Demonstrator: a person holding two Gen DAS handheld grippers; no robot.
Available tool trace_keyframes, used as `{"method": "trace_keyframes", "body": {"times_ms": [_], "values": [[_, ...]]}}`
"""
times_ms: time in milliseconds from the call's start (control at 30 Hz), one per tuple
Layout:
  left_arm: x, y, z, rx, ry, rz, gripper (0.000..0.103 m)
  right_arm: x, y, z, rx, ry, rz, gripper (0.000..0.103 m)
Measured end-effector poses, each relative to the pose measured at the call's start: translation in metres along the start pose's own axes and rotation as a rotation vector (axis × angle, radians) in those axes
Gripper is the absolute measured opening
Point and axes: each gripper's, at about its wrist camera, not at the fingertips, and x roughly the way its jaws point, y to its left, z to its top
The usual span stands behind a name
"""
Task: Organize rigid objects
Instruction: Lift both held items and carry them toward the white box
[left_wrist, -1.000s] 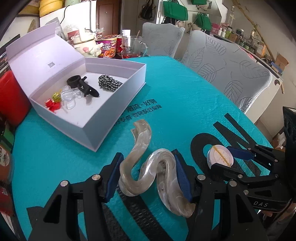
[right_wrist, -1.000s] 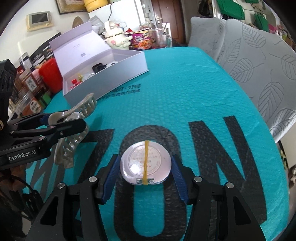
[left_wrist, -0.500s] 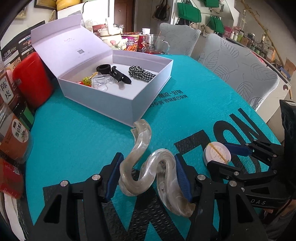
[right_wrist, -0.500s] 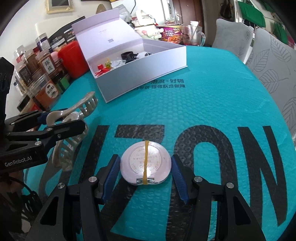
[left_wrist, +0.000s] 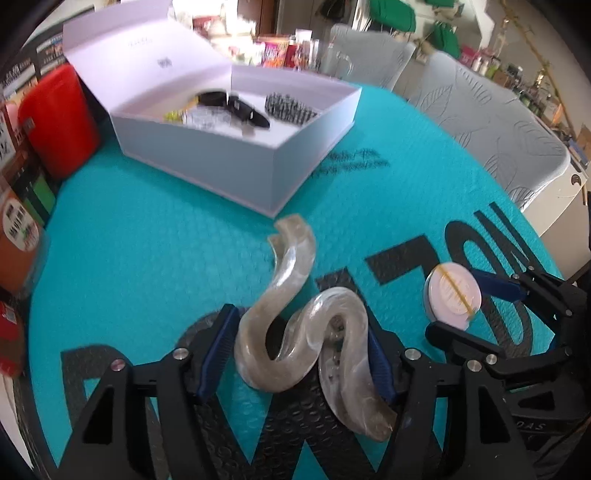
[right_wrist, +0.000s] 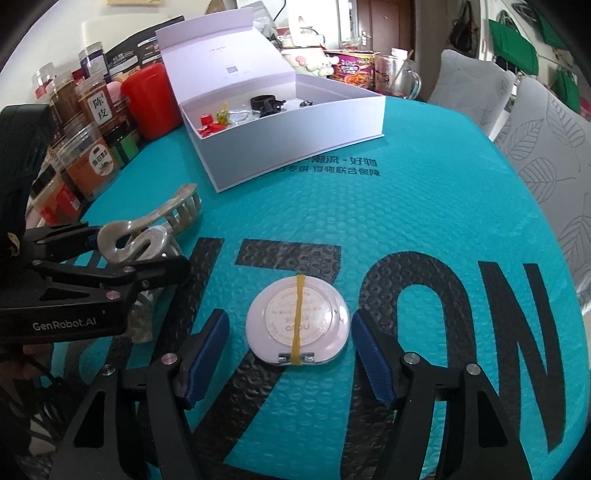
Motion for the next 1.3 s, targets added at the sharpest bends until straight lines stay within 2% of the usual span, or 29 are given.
{"method": "trace_keyframes", "body": {"times_ms": [267, 333, 367, 533, 667, 1033, 1300], "values": [[-0.002, 0.001, -0.006, 0.006, -0.018, 0.000, 0.063, 0.001, -0.001, -0.002, 0.000, -0.013, -0.012, 0.069], [-0.003, 0.001, -0.007, 0.014, -0.020, 0.004, 0.063, 0.000, -0.002, -0.001, 0.004, -0.016, -0.039, 0.058], [-0.003, 0.002, -0.007, 0.009, -0.021, 0.002, 0.063, 0.000, -0.003, -0.001, 0.001, -0.014, -0.047, 0.056], [-0.006, 0.004, -0.009, -0.012, -0.018, 0.000, 0.063, -0.001, -0.005, 0.001, 0.005, -0.013, -0.041, 0.056], [-0.009, 0.004, -0.010, -0.020, -0.018, -0.010, 0.063, -0.004, -0.011, 0.001, 0.064, -0.016, -0.006, 0.056], [-0.039, 0.004, -0.012, -0.033, -0.097, 0.006, 0.063, -0.014, -0.005, 0.000, 0.095, -0.020, 0.035, 0.056], [-0.067, 0.004, -0.017, -0.037, -0.146, 0.041, 0.062, -0.035, 0.017, -0.006, 0.061, -0.077, 0.070, 0.056]]}}
